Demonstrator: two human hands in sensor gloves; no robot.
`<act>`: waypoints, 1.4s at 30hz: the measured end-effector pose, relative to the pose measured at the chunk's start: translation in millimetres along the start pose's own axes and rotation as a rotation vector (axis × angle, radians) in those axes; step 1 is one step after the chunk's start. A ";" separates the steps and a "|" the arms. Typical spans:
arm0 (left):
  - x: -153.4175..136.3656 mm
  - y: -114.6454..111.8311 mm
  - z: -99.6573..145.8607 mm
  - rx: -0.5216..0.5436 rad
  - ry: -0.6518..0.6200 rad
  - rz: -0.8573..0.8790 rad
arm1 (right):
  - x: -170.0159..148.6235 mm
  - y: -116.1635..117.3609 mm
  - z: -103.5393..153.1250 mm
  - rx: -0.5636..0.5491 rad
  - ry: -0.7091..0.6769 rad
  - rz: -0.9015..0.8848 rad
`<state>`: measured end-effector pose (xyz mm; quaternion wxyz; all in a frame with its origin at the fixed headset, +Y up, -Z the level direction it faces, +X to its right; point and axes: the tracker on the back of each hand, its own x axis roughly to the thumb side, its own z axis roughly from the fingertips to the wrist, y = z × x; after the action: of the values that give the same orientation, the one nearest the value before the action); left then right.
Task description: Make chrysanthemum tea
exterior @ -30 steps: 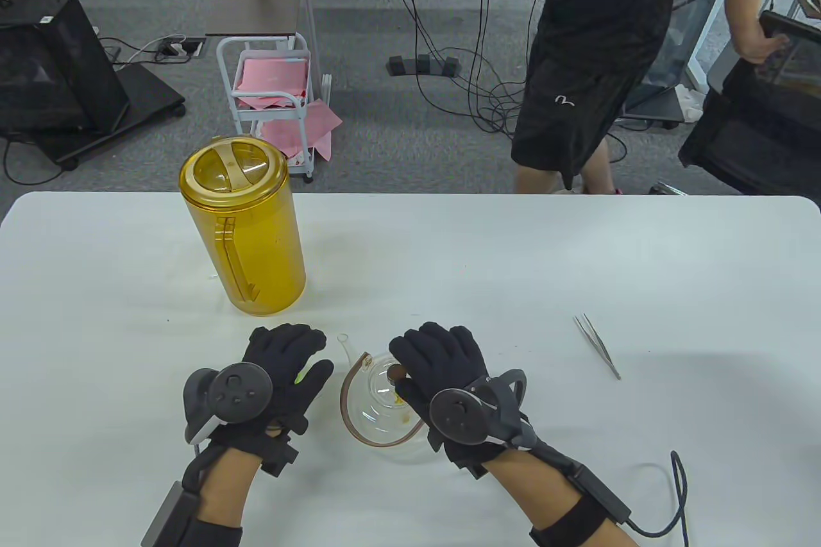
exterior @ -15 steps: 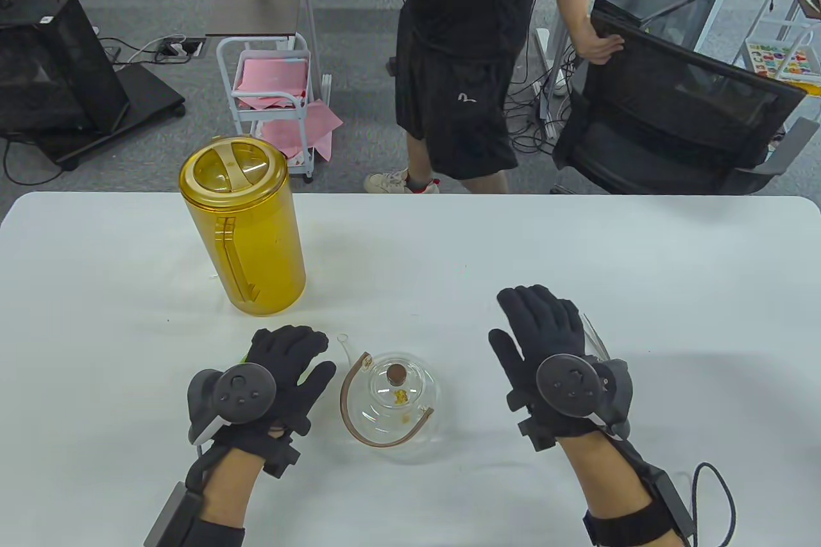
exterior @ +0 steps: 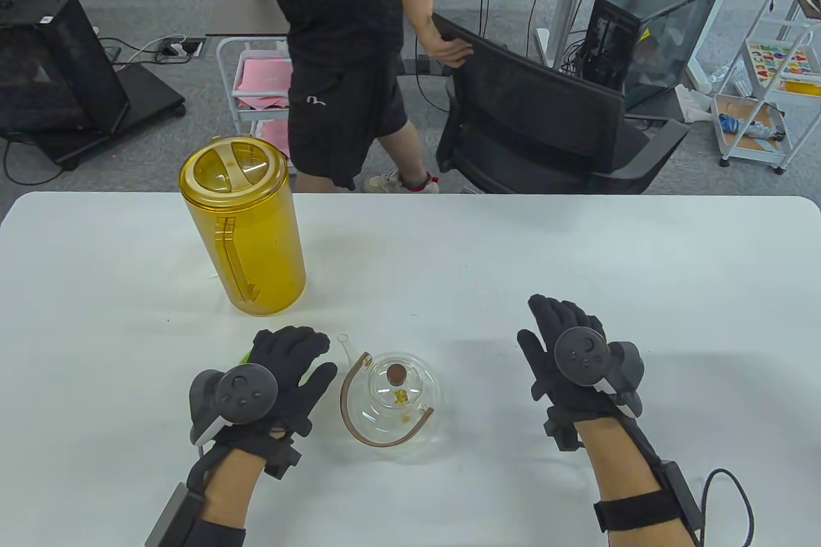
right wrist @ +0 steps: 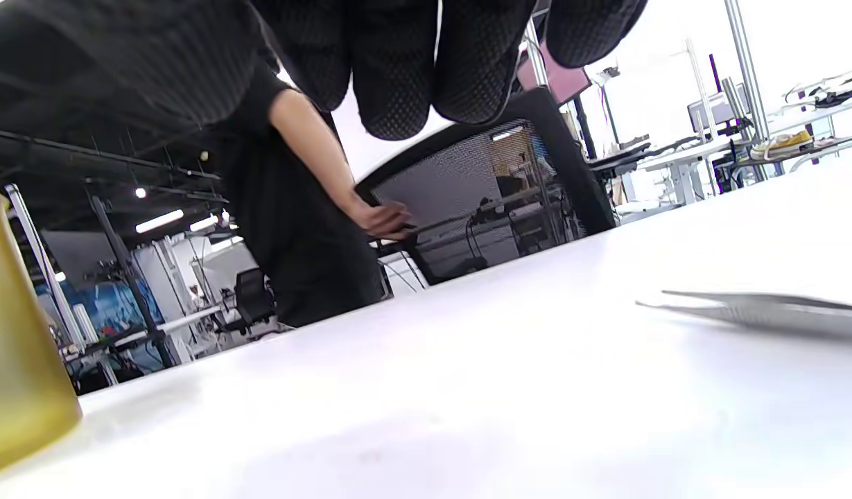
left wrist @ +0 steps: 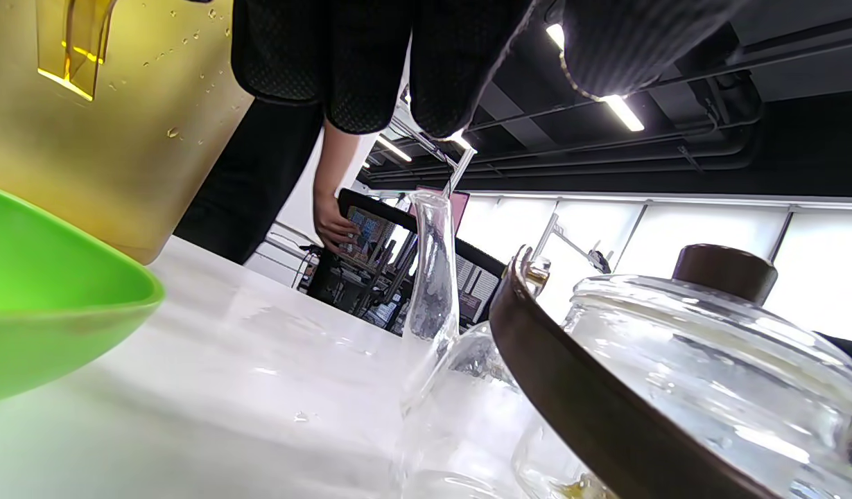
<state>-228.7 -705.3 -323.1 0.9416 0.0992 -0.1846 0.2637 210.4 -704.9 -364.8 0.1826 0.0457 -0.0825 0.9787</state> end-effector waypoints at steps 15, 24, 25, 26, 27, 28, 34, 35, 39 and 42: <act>-0.3 -0.6 -0.4 -0.005 0.003 -0.003 | 5.8 32.4 -2.1 0.131 -0.033 0.049; -0.2 -1.3 -0.8 -0.009 0.002 -0.004 | 13.1 23.4 0.7 0.075 -0.077 -0.010; -0.2 -1.3 -0.9 -0.010 0.003 -0.003 | 13.7 22.1 1.0 0.069 -0.081 -0.014; -0.1 -1.3 -0.9 -0.009 0.003 -0.003 | 14.1 20.7 1.7 0.054 -0.091 -0.026; 0.0 -1.3 -1.1 -0.009 0.002 -0.003 | 14.5 19.6 1.7 0.041 -0.096 -0.043; 0.2 -1.5 -1.3 -0.010 0.002 -0.003 | 14.9 17.9 1.7 0.034 -0.100 -0.055; 0.4 -1.9 -1.7 -0.013 -0.001 0.002 | 12.3 15.0 1.6 0.028 -0.088 -0.055; 0.3 -2.1 -2.0 -0.014 -0.001 0.006 | 11.3 16.5 1.4 0.036 -0.085 -0.054; -3.3 -3.7 -4.0 -0.031 0.006 -0.002 | 11.3 18.6 1.1 0.039 -0.091 -0.069; -3.1 -3.0 -3.1 -0.024 0.006 0.005 | 13.6 18.3 2.3 0.039 -0.100 -0.059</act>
<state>-228.6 -708.3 -327.4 0.9426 0.0867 -0.1853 0.2639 191.2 -717.4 -363.6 0.2062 0.1007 -0.0709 0.9707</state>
